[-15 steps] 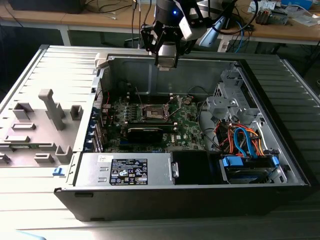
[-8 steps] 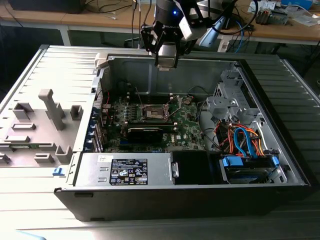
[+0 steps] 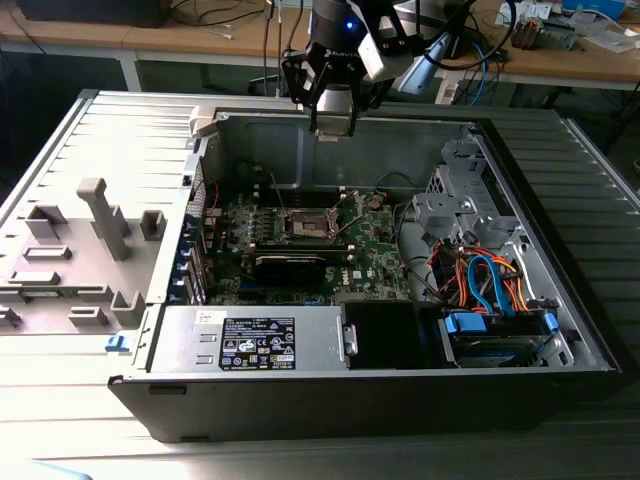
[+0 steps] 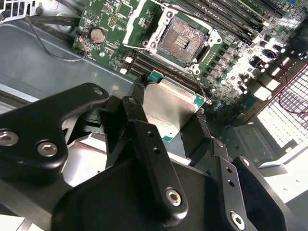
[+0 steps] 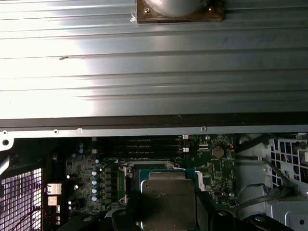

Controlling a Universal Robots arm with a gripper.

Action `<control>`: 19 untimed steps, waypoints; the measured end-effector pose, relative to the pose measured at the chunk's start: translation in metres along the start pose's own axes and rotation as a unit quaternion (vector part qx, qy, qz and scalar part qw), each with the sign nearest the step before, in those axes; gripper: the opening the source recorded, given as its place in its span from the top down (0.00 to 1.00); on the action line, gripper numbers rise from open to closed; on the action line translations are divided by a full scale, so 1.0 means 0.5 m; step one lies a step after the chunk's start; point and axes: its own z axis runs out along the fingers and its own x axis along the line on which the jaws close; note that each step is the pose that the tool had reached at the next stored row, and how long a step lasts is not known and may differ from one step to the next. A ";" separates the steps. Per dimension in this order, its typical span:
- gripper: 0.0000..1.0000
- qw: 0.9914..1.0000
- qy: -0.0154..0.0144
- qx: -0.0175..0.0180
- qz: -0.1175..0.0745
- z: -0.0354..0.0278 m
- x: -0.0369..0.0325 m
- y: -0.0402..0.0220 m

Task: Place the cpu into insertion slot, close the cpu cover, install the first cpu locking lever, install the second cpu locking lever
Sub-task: 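Place the cpu into insertion slot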

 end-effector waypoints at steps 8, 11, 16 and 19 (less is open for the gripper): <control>0.45 1.000 0.000 0.002 0.000 0.001 0.000 0.000; 0.45 1.000 0.000 0.002 0.000 0.002 0.000 -0.003; 0.45 1.000 0.000 -0.001 0.000 0.003 0.000 -0.012; 0.45 1.000 0.000 -0.001 0.000 0.003 0.000 -0.013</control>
